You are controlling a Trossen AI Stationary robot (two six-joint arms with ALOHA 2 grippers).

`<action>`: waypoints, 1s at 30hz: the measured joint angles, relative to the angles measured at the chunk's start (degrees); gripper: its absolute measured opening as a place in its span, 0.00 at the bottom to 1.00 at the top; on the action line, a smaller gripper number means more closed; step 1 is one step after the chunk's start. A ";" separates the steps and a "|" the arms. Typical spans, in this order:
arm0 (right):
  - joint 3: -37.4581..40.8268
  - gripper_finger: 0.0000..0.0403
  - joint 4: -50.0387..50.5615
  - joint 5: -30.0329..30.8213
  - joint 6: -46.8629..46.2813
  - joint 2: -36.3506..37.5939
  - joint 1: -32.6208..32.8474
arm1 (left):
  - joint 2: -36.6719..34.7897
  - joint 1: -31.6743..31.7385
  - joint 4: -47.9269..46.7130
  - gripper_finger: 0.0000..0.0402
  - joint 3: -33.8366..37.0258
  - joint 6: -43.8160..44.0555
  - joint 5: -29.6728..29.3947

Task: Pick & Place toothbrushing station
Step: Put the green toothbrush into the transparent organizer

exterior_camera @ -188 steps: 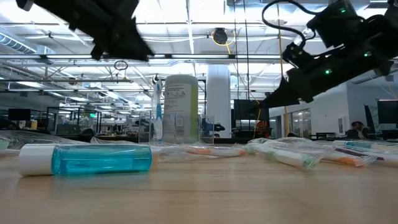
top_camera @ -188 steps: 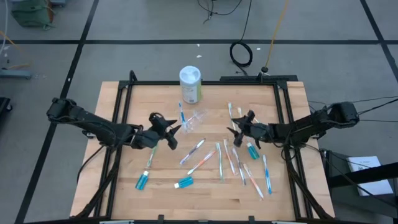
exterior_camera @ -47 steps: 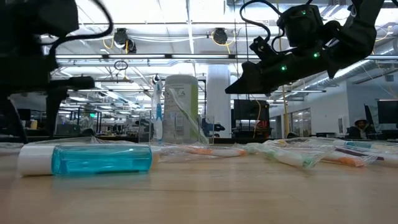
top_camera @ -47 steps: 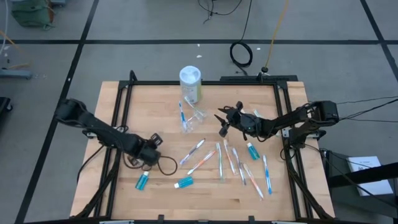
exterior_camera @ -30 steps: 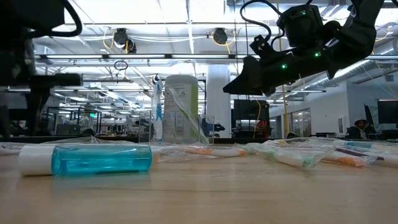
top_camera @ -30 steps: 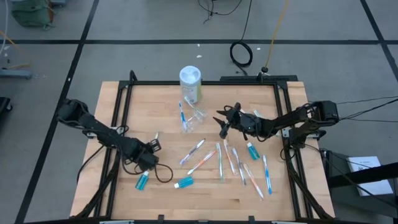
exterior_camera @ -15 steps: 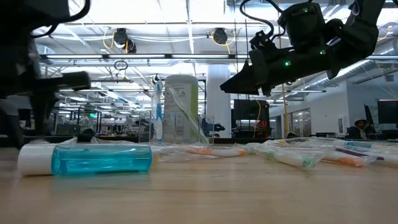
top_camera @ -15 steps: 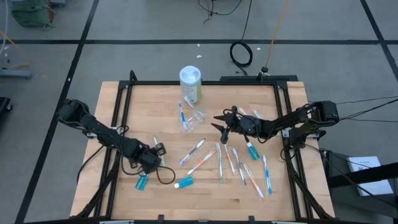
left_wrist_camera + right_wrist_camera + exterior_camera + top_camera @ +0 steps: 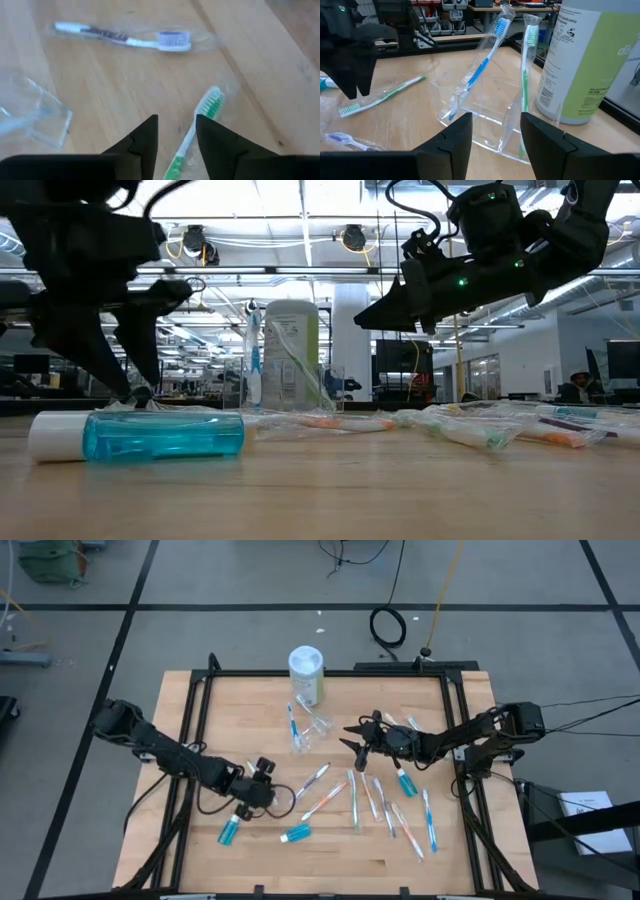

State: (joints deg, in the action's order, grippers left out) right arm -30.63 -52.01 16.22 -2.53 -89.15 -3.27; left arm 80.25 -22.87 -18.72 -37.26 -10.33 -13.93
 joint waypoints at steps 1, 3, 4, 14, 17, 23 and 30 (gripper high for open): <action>0.00 0.40 0.00 0.00 0.16 0.01 0.00 | 0.00 0.45 -0.29 0.38 0.00 0.56 0.94; 0.00 0.40 0.00 -0.01 0.18 -0.01 0.00 | 0.00 1.06 -1.21 0.41 0.00 -0.54 1.88; 0.00 0.40 0.00 -0.01 0.18 -0.01 0.00 | 0.00 1.23 -1.67 0.42 0.00 -1.64 1.92; -0.02 0.40 0.00 -0.03 0.20 -0.01 0.00 | 7.34 2.22 2.02 0.41 -0.27 -8.87 6.74; -0.04 0.40 0.01 -0.03 0.20 -0.01 0.00 | 9.97 2.30 5.44 0.39 -0.47 -9.26 6.66; -0.04 0.40 0.20 -0.03 0.20 -0.01 0.00 | 9.86 2.78 4.74 0.24 -1.71 -6.85 9.24; -0.04 0.40 0.44 -0.03 0.05 -0.01 0.00 | 4.07 3.88 5.63 0.02 -5.06 -3.76 5.19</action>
State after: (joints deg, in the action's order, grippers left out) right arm -30.68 -51.57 16.19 -2.48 -89.17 -3.27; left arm 84.32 -18.98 -13.10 -42.31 -14.09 -8.74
